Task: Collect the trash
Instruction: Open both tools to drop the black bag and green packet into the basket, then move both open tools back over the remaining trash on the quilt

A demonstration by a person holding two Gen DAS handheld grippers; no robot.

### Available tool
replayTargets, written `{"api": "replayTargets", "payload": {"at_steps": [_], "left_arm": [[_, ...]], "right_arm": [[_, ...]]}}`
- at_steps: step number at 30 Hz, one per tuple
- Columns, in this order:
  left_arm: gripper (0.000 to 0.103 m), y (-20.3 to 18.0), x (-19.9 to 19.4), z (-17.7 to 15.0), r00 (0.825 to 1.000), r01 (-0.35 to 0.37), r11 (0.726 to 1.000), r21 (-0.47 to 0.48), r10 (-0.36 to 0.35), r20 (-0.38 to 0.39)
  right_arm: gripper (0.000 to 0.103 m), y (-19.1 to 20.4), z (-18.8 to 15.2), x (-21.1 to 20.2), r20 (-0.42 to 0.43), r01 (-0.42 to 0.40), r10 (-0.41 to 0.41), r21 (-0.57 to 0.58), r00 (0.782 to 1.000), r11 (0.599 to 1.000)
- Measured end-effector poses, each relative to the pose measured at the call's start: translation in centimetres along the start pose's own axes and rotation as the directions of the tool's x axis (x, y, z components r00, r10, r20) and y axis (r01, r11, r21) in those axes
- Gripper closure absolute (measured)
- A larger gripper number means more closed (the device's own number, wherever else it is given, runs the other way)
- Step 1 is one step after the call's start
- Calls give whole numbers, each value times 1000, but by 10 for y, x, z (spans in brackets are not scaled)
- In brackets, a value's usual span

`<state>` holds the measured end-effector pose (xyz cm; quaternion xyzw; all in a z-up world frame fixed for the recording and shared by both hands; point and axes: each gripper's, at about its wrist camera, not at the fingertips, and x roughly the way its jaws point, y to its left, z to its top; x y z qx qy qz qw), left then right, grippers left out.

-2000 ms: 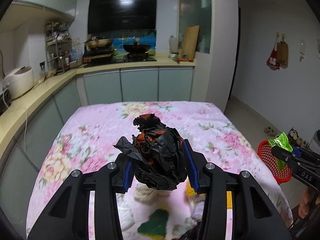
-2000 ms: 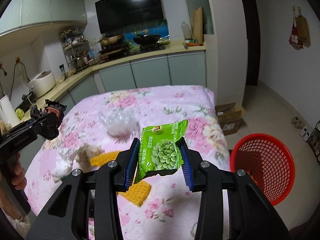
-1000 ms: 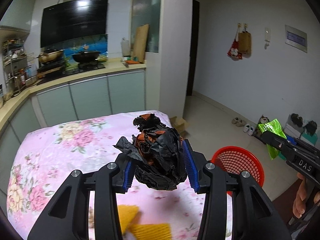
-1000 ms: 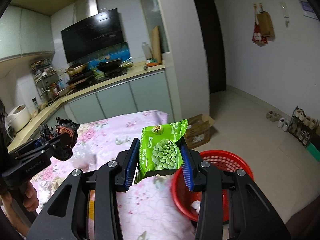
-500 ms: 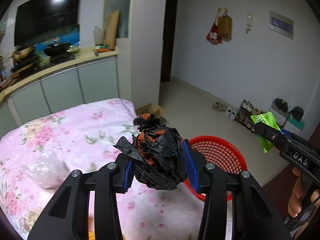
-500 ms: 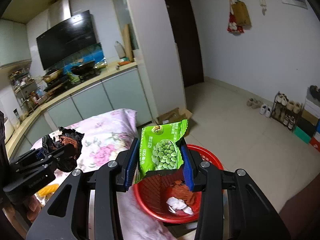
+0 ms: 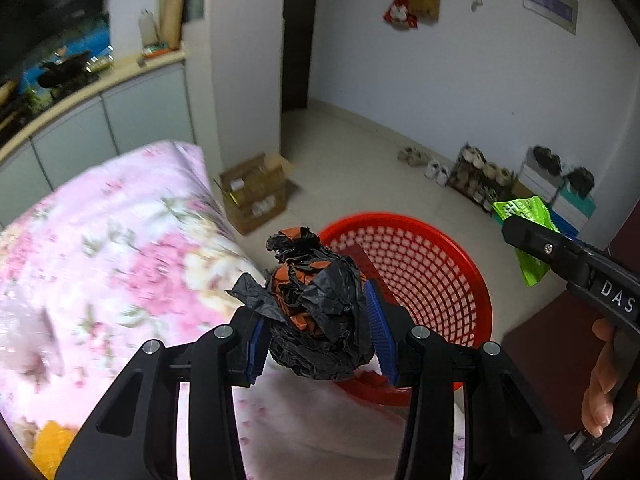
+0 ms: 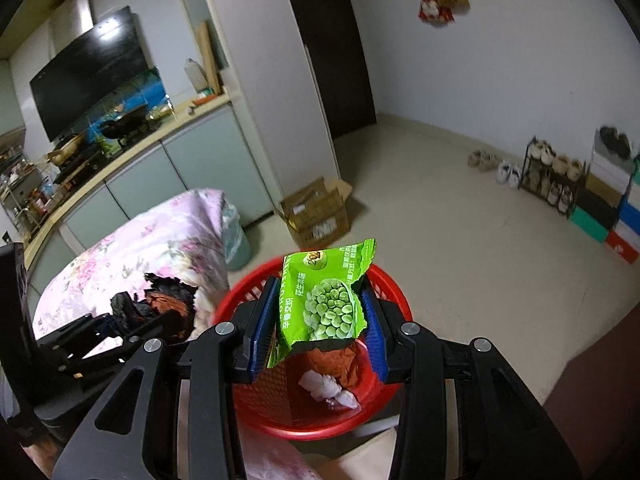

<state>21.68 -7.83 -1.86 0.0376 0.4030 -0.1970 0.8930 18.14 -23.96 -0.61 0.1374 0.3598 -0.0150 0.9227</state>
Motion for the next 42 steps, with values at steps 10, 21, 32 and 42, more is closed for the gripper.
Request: {"api": "replayTargets", "payload": {"at_steps": [10,21,32,42], "left_arm": [[61,-15,44,-6,994,32,999,40,-27,-107],[30,-16,50,-9,989,52,998,39,-46,-137],[23,8,-4,-6,999,7,1000,-31,-8,-41],[21,43,-77,-17,993,-69,992,-107,79,83]], "right_arm": [[58,-10,0,39,-139,-64,75,83,987,995],[43,-24,2,26,-124,-85,102,136,987,987],[43,-13,-3,-18,-29,-62,64,86,997,994],[43,21,-17,-46,49,-56,57,-21,997,998]]}}
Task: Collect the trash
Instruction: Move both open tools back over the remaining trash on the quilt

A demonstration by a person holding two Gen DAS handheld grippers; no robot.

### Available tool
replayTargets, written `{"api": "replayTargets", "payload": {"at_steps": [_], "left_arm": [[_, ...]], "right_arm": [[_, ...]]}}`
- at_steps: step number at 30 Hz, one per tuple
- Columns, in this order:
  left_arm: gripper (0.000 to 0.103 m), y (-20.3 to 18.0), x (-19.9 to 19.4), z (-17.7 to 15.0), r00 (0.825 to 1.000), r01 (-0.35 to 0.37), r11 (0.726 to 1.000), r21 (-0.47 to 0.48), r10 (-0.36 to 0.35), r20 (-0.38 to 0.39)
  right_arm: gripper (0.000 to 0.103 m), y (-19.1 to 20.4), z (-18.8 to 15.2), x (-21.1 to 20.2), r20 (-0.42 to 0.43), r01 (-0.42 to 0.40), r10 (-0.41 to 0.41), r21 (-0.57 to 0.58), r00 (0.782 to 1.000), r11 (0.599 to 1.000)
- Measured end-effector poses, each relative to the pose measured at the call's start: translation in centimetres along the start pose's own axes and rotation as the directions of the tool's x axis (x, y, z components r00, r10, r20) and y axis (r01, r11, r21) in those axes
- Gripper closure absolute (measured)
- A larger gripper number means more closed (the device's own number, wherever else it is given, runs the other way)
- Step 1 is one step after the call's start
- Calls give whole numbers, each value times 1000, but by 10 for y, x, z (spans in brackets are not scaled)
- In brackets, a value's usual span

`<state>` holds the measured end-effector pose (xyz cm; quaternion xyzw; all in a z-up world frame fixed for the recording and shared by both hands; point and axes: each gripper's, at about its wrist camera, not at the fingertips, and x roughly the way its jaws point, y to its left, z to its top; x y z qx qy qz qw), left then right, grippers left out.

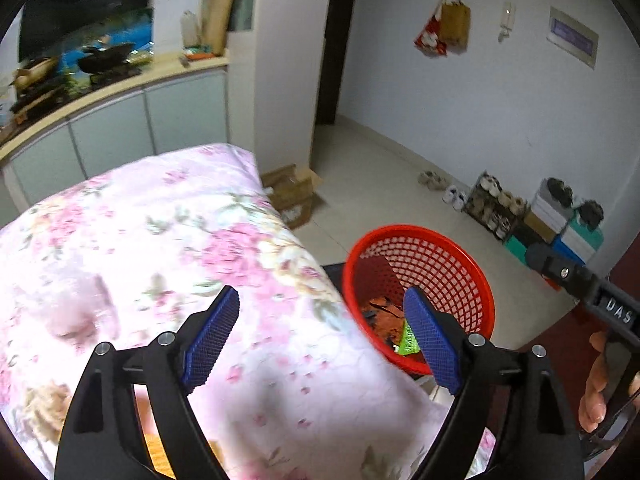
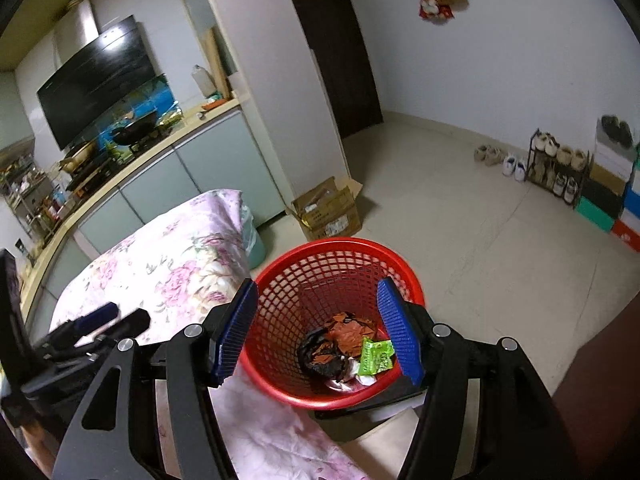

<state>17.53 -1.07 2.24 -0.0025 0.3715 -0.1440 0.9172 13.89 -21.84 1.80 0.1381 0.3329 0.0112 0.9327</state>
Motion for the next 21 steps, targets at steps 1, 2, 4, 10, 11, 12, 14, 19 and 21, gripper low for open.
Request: {"api": "replayTargets", "payload": {"at_steps": [1,2,4,10,11,12,14,19,21], "left_arm": [[21,3,-7,-2,1000,-11,1000,-3,11,12],[21,5,-13,-4,1000,-21,1000,-4,21,21],[21,8,-21,-9,999,-40,999,-5,40,33],[21,25,-47,-28,993,-107,994,-4,107,54],[21,30,-52,-30,992,-112,994,-12,113,56],[21,36,-56,-32,991,-116,993,-24,118,57],[21,50,-68,-38,989,-134,990,-52,137,61],[19,86,-95,-52,976,-198,974,-109,206,71],[19,102,-105,-58,968,-229,964,-135,239,71]], "right_arm": [[43,4,-2,-1,2,-5,5,-8,1000,1000],[43,9,-6,-2,2,-13,13,-21,1000,1000],[43,17,-11,-2,-5,-28,27,-42,1000,999],[40,46,-23,1,-39,-72,68,-98,997,993],[40,51,-24,2,-46,-81,76,-107,996,991],[39,55,-25,2,-51,-87,82,-113,995,990],[39,68,-28,3,-63,-106,99,-135,993,985],[39,98,-33,3,-82,-151,138,-180,987,972],[39,108,-34,4,-90,-167,152,-195,984,967]]}}
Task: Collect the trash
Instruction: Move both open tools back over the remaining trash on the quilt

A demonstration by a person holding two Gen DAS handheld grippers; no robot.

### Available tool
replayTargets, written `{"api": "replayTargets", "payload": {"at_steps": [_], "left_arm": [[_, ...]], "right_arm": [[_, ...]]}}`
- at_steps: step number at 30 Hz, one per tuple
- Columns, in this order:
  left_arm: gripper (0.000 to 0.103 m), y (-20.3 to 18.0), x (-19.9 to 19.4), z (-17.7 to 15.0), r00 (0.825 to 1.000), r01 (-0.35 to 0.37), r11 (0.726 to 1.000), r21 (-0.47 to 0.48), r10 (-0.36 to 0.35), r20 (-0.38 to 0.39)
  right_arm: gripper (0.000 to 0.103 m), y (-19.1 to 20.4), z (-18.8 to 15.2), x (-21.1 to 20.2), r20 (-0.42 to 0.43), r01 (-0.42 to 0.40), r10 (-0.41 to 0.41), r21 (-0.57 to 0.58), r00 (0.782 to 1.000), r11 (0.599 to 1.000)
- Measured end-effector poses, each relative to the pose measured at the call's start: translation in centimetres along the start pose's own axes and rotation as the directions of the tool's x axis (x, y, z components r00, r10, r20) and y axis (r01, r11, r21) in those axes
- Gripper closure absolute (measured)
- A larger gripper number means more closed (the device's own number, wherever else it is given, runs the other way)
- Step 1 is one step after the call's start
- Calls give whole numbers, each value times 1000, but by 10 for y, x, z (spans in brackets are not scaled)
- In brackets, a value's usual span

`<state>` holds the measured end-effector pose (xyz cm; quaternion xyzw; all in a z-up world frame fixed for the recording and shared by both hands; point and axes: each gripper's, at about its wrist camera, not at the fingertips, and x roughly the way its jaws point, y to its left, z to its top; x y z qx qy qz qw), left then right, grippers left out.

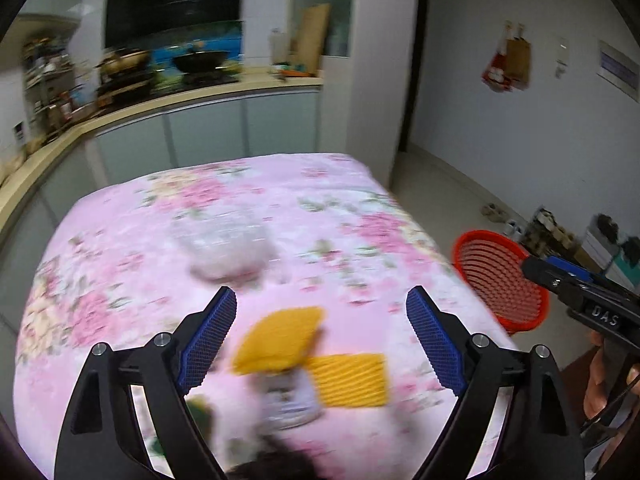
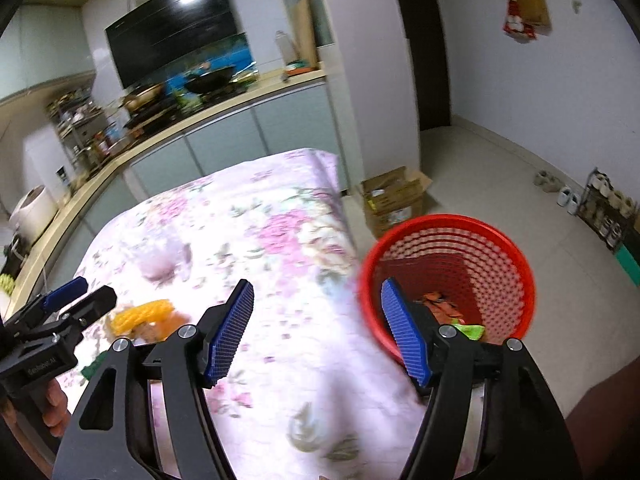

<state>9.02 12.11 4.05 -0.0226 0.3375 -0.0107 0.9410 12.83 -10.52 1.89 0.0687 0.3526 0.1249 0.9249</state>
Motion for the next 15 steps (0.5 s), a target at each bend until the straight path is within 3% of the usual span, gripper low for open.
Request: {"api": "replayTargets", "payload": {"at_steps": [7,15], "left_arm": [[18,85,-16,-12,990,-138,982,-131,139,-8],[14,154,-24,-33,970,-243,945,-220,237,-53]], "right_arm": [[38,30,-1,10,-27,-34,33,-49,999,998],[38,45,-3,20,-55,-49,45,-72,997,996]]}}
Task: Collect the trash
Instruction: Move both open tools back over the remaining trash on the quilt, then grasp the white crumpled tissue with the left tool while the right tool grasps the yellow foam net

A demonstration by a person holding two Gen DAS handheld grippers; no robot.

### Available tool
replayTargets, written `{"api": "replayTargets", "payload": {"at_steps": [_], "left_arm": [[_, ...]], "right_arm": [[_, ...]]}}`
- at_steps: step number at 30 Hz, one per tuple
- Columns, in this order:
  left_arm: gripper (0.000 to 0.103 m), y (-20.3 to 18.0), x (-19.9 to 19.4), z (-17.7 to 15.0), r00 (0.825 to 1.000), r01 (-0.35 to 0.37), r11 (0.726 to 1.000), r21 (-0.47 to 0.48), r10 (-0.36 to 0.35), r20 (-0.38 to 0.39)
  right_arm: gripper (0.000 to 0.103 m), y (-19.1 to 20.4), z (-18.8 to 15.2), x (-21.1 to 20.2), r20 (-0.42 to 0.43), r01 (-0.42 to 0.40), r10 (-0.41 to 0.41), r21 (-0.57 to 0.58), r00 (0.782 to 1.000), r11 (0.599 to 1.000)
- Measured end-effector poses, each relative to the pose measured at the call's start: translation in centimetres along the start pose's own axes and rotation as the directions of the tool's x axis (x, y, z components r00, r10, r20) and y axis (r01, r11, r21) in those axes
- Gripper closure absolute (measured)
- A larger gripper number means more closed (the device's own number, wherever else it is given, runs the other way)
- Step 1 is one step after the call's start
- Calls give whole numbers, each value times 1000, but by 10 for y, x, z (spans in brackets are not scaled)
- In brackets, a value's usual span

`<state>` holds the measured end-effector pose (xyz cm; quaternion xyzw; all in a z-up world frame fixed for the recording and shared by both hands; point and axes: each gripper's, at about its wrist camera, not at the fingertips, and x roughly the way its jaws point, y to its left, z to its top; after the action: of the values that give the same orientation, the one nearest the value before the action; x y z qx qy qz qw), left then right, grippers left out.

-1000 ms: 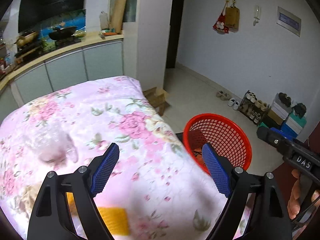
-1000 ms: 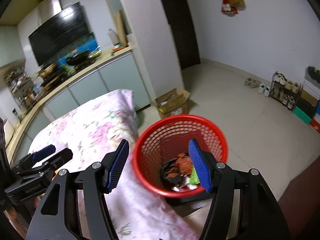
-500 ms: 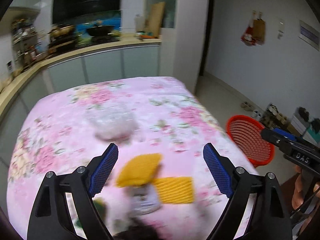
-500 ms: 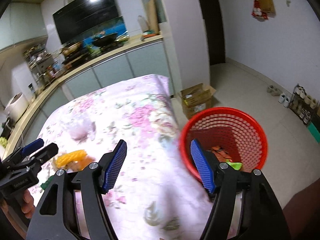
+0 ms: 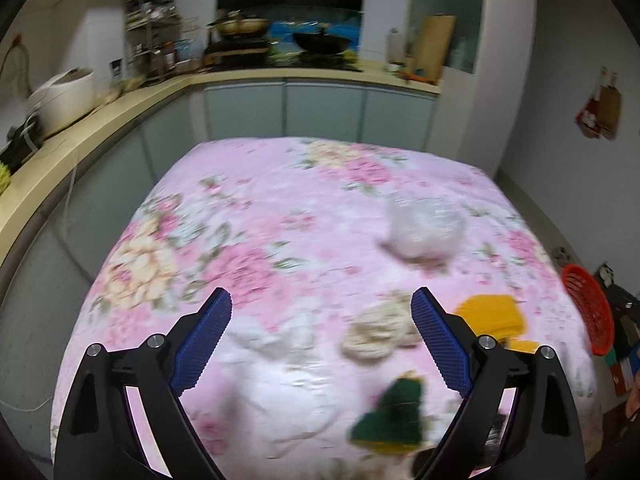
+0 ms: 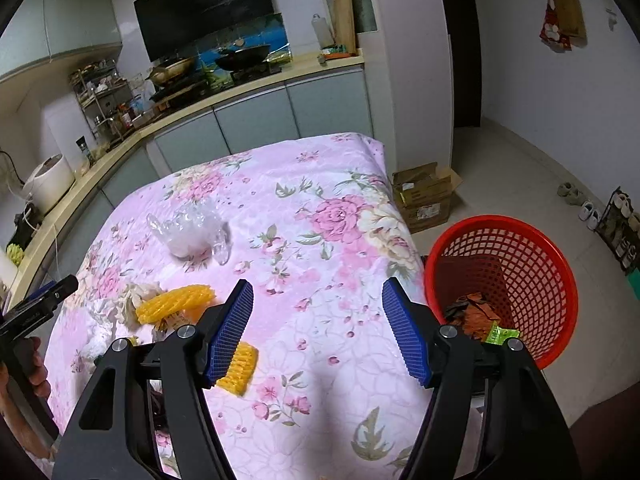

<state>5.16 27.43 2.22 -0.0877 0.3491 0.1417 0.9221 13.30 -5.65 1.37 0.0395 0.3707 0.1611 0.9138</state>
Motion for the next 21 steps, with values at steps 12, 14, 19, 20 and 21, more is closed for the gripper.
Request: {"api": "replayTargets", "payload": {"at_steps": [12,14,19,20,21], "left_arm": [[13,18,52,-36,989,-17,999,43,23,-145],[13,19,57,-39,987,-37,998,53,45,-153],[18,24,63,-43,986,-50,998,43,56,-159],[27,26,63,-43,985,-50,998,36,55,-161],[32,27,65,-43,985,-48,998,29,52,-165]], "right_arm": [[38,15,1,16,-38,-10,9,-33,999,999],[38,17,2,18,-42,-11,9,-41,999,999],[38,24,3,23,-47,-12,9,-59,999,998],[38,26,2,24,-48,-15,12,-65,999,998],[38,29,3,25,-49,-19,16,-72,999,997]]}}
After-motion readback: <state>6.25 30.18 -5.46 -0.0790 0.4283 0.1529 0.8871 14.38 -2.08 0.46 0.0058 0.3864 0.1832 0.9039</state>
